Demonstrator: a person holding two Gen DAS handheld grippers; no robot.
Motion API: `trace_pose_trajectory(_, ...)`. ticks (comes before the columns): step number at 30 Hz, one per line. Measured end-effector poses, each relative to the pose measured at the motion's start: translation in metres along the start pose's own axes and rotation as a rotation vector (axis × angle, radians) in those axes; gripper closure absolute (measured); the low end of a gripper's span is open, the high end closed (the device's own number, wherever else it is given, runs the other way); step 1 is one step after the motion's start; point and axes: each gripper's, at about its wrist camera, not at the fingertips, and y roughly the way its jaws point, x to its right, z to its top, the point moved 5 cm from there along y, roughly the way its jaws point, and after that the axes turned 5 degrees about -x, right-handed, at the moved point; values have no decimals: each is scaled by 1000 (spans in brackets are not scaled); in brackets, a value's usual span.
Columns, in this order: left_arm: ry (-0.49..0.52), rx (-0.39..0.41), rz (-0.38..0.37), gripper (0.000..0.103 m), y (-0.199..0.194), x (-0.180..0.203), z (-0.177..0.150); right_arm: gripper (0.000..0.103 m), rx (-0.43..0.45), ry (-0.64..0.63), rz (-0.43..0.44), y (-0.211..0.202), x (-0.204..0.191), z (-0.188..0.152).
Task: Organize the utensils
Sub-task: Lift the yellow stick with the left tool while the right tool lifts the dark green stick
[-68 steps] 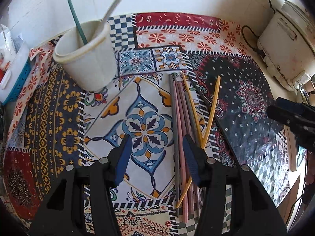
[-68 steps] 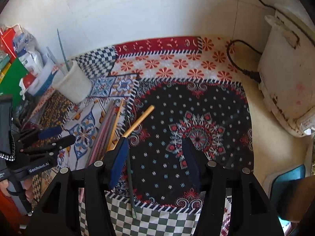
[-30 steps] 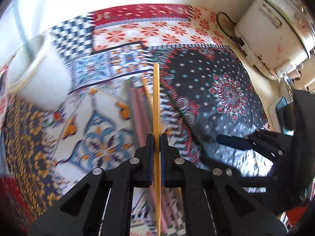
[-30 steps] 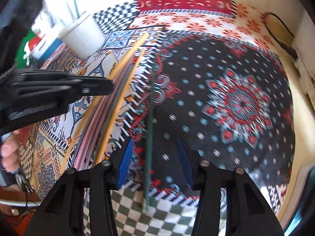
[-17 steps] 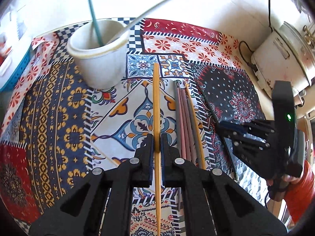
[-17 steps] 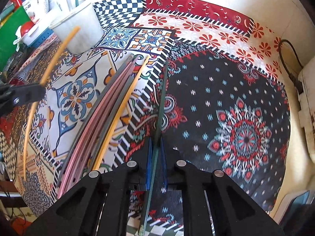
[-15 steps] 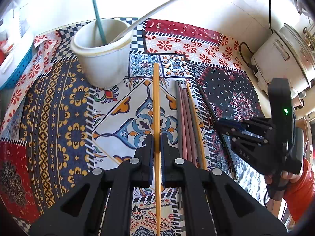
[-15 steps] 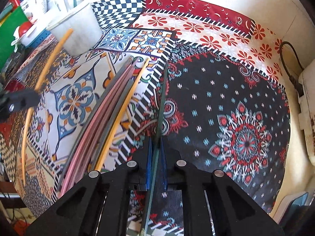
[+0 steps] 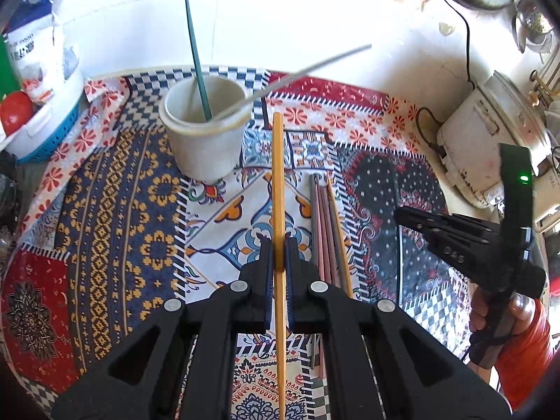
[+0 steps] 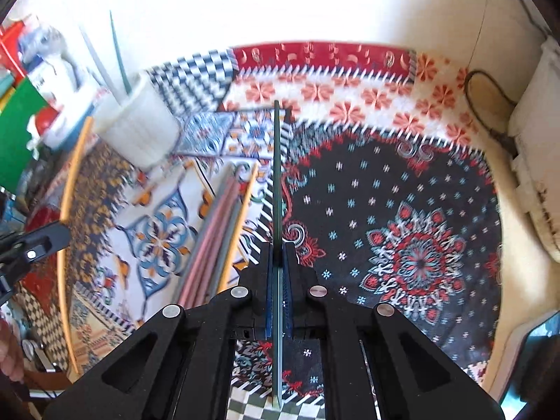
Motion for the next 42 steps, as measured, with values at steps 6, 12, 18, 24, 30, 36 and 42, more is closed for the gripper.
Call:
trace_pose_trajectory(6, -8, 54, 3, 98, -19, 1, 10, 98, 109, 11, 22, -39, -4, 6)
trace_pose_trajectory(12, -10, 108, 1, 98, -38, 2, 19, 99, 187, 14, 35, -66, -9, 14)
trace_pose_trajectory(18, -19, 156, 6, 98, -53, 0, 30, 99, 235, 10, 40, -84, -12, 25)
trace_pose_trajectory(24, -40, 205, 17, 98, -68, -8, 43, 99, 280, -13, 37, -98, -16, 44)
trace_pose_trajectory(30, -62, 268, 45, 98, -83, -20, 61, 99, 324, -50, 59, -114, -26, 62)
trace_pose_trajectory(36, -97, 341, 86, 98, -98, -36, 85, 99, 368, -96, 97, -126, -43, 80)
trace_pose_trajectory(42, -143, 411, 137, 98, -104, -52, 115, 99, 399, -150, 132, -130, -63, 107)
